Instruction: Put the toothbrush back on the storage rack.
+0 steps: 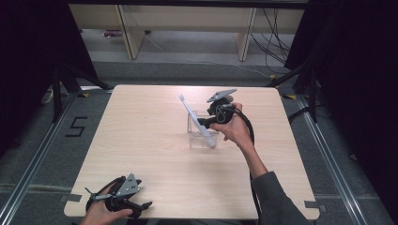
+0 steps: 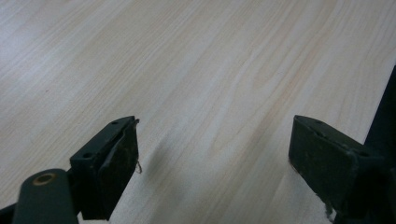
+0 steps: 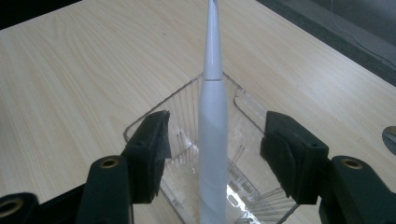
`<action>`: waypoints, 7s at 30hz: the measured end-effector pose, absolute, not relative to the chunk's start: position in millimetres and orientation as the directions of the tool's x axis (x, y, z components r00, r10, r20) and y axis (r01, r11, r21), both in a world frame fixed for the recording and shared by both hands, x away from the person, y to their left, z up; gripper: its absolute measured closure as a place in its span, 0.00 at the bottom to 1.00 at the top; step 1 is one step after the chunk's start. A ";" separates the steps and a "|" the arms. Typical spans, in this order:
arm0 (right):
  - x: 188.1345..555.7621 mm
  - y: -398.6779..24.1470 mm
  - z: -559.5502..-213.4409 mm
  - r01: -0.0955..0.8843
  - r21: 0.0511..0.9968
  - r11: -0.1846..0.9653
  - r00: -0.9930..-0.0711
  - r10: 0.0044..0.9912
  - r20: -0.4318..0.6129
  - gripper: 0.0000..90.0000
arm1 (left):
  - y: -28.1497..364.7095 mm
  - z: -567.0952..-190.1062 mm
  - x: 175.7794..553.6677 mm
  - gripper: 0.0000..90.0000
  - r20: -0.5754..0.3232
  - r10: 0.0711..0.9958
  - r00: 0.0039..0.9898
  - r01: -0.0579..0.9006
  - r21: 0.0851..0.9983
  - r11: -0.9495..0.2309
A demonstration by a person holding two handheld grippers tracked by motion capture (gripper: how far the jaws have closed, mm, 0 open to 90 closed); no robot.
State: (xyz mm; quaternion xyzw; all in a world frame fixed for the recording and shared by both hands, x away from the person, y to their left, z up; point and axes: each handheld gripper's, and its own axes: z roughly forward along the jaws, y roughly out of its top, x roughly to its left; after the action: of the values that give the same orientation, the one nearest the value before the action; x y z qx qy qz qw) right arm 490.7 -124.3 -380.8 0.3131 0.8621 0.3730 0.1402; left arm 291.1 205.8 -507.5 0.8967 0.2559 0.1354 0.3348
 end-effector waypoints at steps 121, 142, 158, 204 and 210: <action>409.5 -239.5 -416.6 0.476 0.786 0.395 -0.683 0.729 0.048 0.28 | 207.8 -505.3 289.4 0.17 0.089 0.542 0.836 0.352 0.670 -0.653; 392.4 -249.2 -443.4 0.487 0.775 0.403 -0.685 0.727 0.052 0.28 | 208.3 -505.8 289.0 0.17 0.080 0.553 0.829 0.363 0.676 -0.642; 378.3 -257.0 -459.6 0.530 0.753 0.390 -0.662 0.745 0.080 0.28 | 208.3 -505.8 288.6 0.17 0.082 0.552 0.830 0.363 0.674 -0.644; 340.0 -275.5 -481.7 0.524 0.734 0.432 -0.666 0.745 0.038 0.20 | 208.8 -506.7 288.9 0.17 0.083 0.553 0.829 0.365 0.670 -0.647; 334.9 -276.4 -483.4 0.512 0.738 0.441 -0.678 0.734 0.032 0.19 | 208.8 -506.8 289.0 0.17 0.083 0.554 0.829 0.366 0.669 -0.647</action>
State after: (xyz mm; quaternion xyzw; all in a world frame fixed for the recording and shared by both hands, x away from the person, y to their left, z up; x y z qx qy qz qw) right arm 334.9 -276.4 -483.4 0.3727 0.8357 0.3752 0.1481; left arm 289.0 208.8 -506.8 0.8964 0.2564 0.1412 0.3327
